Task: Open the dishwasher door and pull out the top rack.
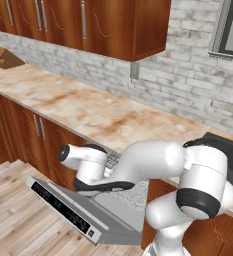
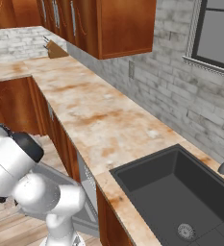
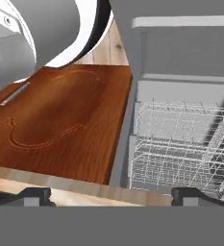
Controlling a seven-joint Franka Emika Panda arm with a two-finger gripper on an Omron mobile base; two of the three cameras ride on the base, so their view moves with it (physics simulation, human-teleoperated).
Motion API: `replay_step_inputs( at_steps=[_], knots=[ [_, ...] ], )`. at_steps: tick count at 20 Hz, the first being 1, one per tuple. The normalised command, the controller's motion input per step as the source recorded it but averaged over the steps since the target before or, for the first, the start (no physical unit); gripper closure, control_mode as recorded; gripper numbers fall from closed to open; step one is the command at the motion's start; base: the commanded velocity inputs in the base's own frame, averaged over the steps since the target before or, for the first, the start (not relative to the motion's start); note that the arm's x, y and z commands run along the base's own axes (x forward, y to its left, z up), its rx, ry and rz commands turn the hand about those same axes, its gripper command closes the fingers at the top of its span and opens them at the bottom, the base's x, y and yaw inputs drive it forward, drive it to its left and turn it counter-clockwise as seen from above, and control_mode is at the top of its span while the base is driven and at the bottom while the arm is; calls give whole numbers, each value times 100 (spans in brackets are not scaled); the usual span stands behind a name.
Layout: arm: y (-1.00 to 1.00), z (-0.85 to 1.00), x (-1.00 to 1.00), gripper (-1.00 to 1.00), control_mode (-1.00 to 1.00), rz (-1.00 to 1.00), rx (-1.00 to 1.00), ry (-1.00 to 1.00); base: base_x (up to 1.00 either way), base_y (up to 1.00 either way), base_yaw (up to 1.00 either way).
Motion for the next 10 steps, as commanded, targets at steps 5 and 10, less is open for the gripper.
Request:
replay_step_inputs(
  at_steps=[5,10],
  knots=[
    [-8,-91,53,-100,-100,0,-29,31,0,0,0],
    [-26,-29,46,-100,-100,-4,-25,41,0,0,0]
  ],
)
